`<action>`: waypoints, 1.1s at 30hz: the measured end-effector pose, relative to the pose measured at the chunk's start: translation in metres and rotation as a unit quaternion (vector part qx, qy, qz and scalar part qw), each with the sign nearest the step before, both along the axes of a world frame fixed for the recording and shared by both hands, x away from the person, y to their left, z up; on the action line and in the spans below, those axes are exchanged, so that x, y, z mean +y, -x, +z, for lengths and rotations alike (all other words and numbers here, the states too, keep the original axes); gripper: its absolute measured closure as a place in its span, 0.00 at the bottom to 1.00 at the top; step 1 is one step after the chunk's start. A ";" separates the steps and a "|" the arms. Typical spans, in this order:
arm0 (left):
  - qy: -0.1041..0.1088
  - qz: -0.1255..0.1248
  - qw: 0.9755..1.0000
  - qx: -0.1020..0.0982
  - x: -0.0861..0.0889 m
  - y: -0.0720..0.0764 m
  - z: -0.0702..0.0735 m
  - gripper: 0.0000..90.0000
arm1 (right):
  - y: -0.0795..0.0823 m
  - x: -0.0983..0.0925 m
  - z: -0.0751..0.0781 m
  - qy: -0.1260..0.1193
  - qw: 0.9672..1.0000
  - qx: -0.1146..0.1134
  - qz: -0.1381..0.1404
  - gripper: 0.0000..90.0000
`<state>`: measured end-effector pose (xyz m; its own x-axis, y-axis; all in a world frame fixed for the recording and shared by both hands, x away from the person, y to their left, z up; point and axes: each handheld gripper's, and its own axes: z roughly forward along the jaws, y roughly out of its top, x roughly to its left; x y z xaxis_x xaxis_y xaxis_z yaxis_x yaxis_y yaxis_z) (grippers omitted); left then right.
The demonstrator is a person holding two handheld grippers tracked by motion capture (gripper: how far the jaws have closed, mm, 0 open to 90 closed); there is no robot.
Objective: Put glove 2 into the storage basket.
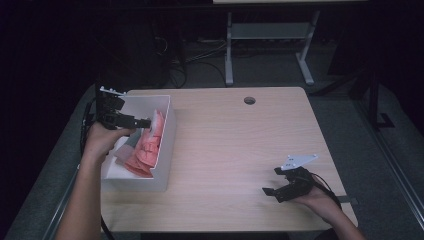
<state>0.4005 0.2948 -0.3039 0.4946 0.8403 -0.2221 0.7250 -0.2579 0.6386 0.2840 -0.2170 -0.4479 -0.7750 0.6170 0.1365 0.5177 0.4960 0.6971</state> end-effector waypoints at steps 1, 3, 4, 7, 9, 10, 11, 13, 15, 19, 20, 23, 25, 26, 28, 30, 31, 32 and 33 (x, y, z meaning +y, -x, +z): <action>0.001 -0.005 1.000 -0.004 -0.004 0.001 0.002 0.19 | 0.000 0.000 0.000 0.001 1.000 -0.003 0.002 0.14; 0.003 -0.019 1.000 -0.010 -0.011 0.002 0.006 0.19 | 0.000 0.000 -0.001 0.002 1.000 -0.002 0.002 0.14; 0.005 -0.023 1.000 -0.014 -0.016 0.003 0.007 0.19 | 0.000 0.000 0.000 0.002 1.000 0.000 0.001 0.14; 0.006 -0.043 0.999 -0.023 -0.029 0.007 0.011 0.19 | 0.000 0.000 0.000 0.002 1.000 0.000 0.001 0.14; 0.007 -0.055 0.998 -0.029 -0.037 0.009 0.014 0.19 | 0.000 0.000 0.000 0.002 1.000 0.000 0.001 0.14; 0.010 -0.060 0.998 -0.032 -0.042 0.010 0.015 0.19 | 0.000 0.000 0.000 0.002 1.000 0.000 0.001 0.14; 0.012 -0.067 0.997 -0.035 -0.046 0.011 0.017 0.19 | 0.000 0.000 0.000 0.002 1.000 0.000 0.000 0.14; 0.014 -0.078 0.996 -0.040 -0.055 0.014 0.020 0.19 | 0.000 0.000 0.000 0.001 1.000 -0.001 0.000 0.14; 0.018 -0.086 0.995 -0.046 -0.064 0.017 0.022 0.19 | 0.000 0.000 0.000 0.002 1.000 0.000 -0.001 0.14; 0.018 -0.104 0.993 -0.054 -0.082 0.024 0.023 0.19 | 0.001 -0.001 0.000 0.004 1.000 0.000 -0.002 0.14; 0.015 -0.111 0.992 -0.056 -0.087 0.025 0.023 0.19 | 0.001 -0.001 -0.001 0.004 1.000 0.000 -0.002 0.14; 0.013 -0.119 0.991 -0.059 -0.101 0.031 0.021 0.19 | 0.001 -0.001 -0.001 0.005 1.000 -0.001 -0.003 0.14; 0.013 -0.129 0.990 -0.060 -0.110 0.034 0.019 0.19 | 0.002 -0.001 -0.001 0.005 1.000 -0.001 -0.003 0.14; 0.014 -0.131 0.989 -0.061 -0.114 0.035 0.017 0.19 | 0.002 -0.001 -0.001 0.004 1.000 -0.001 -0.003 0.14; 0.010 -0.141 0.988 -0.060 -0.121 0.038 0.014 0.19 | 0.002 -0.001 -0.001 0.005 1.000 -0.001 -0.003 0.14; 0.009 -0.148 0.987 -0.059 -0.129 0.040 0.010 0.19 | 0.002 -0.001 -0.001 0.005 1.000 -0.001 -0.003 0.14; 0.010 -0.151 0.987 -0.058 -0.132 0.041 0.008 0.19 | 0.002 -0.001 -0.001 0.005 1.000 -0.001 -0.003 0.14; 0.011 -0.152 0.987 -0.058 -0.136 0.043 0.005 0.19 | 0.002 -0.001 -0.001 0.005 1.000 -0.001 -0.003 0.14; 0.010 -0.156 0.986 -0.057 -0.139 0.044 0.003 0.19 | 0.002 -0.001 -0.001 0.005 1.000 -0.001 -0.003 0.14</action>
<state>0.3565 0.1555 -0.3008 0.7510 0.6395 -0.1644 0.5353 -0.4440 0.7185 0.2823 -0.2184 -0.4491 -0.7718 0.6228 0.1281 0.5189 0.5005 0.6929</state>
